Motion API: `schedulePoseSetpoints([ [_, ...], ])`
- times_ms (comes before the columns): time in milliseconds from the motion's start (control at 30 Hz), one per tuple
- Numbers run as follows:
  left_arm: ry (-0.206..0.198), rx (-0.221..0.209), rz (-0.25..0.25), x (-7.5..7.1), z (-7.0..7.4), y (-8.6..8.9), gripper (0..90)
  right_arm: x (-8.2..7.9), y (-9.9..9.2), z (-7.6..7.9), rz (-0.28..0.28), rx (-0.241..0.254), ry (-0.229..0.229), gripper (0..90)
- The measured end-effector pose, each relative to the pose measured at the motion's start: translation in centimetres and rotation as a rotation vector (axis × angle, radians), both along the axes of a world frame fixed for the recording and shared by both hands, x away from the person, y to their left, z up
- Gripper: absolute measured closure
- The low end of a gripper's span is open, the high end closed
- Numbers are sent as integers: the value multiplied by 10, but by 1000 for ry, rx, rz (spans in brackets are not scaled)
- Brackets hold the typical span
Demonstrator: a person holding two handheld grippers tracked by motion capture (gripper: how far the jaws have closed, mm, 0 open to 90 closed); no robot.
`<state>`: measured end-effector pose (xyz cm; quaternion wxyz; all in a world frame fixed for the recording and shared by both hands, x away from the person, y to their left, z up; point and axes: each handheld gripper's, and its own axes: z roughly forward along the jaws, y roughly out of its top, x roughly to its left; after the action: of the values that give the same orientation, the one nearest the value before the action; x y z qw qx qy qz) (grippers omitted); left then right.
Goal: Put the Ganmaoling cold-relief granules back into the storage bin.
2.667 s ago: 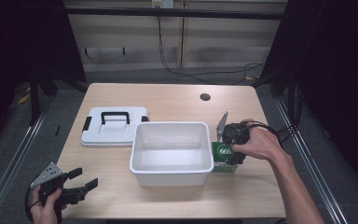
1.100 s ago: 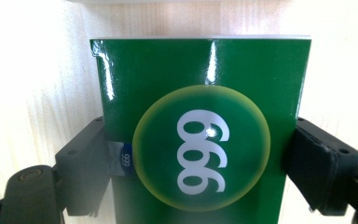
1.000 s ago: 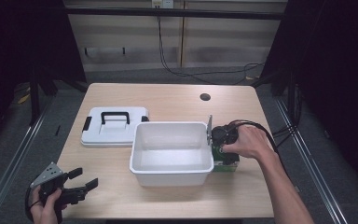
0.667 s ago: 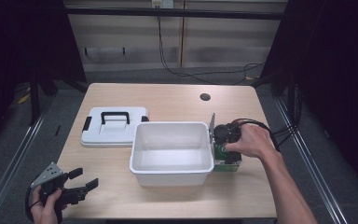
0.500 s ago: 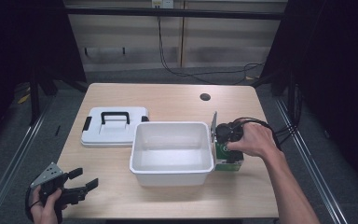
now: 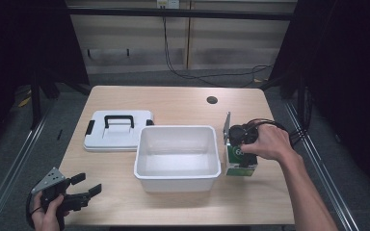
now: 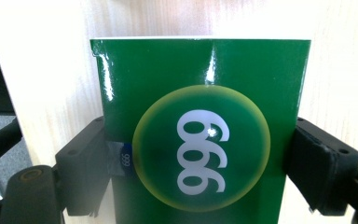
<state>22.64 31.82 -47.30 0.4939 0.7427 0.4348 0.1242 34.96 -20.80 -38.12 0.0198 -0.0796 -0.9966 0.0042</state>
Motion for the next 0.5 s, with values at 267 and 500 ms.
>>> schedulePoseSetpoints([
  [267,1,3,-1,0,0,0,159,-5,-1,14,10,-8,-9,162],
  [500,1,2,0,0,0,0,158,-6,-4,26,8,-9,-23,163],
])
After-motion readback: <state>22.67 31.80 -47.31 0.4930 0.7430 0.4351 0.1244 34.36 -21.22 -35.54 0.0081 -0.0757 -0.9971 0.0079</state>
